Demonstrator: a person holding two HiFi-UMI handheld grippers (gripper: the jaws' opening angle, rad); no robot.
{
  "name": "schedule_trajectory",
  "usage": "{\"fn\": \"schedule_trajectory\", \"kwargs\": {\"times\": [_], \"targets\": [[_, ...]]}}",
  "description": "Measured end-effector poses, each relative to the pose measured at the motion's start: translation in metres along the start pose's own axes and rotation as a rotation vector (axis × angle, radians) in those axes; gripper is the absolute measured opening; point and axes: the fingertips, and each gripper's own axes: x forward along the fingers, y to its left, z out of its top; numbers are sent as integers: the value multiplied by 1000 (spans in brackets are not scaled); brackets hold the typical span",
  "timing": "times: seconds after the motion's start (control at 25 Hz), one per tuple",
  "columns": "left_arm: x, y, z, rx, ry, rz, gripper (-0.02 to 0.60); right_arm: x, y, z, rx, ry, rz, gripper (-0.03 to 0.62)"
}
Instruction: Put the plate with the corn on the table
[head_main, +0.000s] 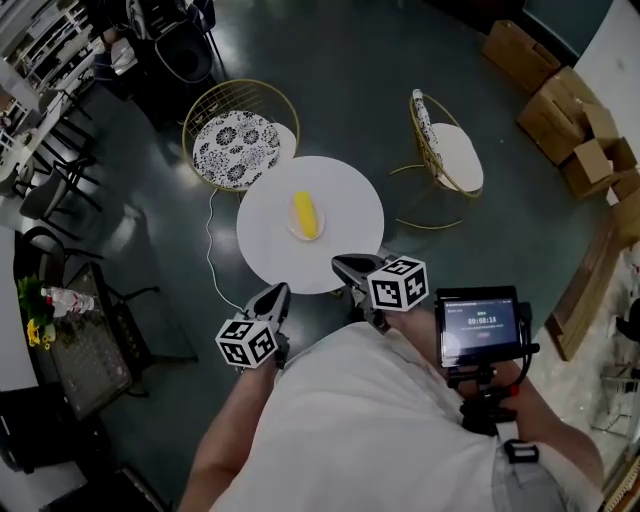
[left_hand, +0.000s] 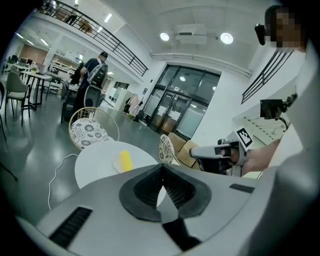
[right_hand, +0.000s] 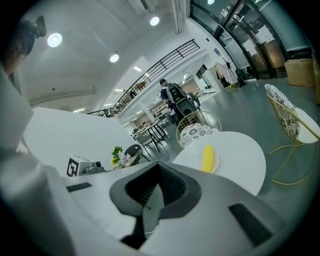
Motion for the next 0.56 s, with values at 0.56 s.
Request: {"fn": "schedule_trajectory", "kwargs": {"times": [0.56], "targets": [[-3, -7, -2, -10, 16, -38, 8, -7, 3, -10, 25, 11, -53, 6]]}}
